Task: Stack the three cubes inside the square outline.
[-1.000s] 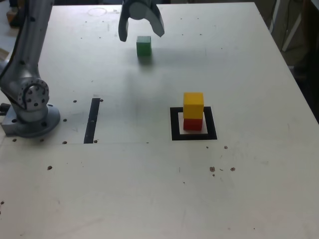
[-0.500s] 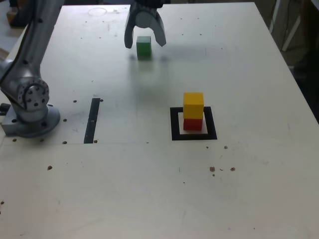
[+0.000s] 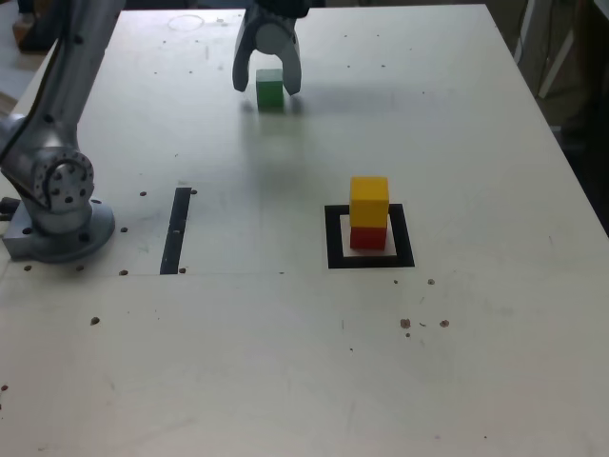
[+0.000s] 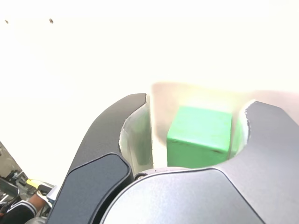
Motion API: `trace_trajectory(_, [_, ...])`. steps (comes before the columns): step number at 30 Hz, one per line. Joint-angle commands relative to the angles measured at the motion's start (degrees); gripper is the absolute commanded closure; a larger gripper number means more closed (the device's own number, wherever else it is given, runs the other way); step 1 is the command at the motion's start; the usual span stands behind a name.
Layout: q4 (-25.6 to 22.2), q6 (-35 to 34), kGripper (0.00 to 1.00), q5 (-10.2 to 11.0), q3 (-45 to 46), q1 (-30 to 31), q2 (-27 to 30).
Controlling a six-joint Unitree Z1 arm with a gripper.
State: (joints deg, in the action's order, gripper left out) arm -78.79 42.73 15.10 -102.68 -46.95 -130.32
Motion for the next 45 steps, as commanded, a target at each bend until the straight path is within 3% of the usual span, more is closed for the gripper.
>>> trace_trajectory(1, [0.2,0.3,0.68,-0.1,0.2,0.0,-0.4])
trace_trajectory(16, [0.3,0.4,0.7,-0.6,0.4,0.3,0.0])
trace_trajectory(21, [0.0,-0.2,0.7,-0.5,1.8,1.6,2.7])
trace_trajectory(28, [-3.4,-4.0,0.71,0.3,3.6,7.6,11.0])
trace_trajectory(35, [-10.7,-9.6,0.71,0.3,1.1,17.9,16.8])
trace_trajectory(38, [-13.6,-12.3,0.71,-0.7,-1.0,22.7,17.4])
trace_trajectory(45, [-15.0,-19.4,0.72,-7.4,-2.3,30.5,18.2])
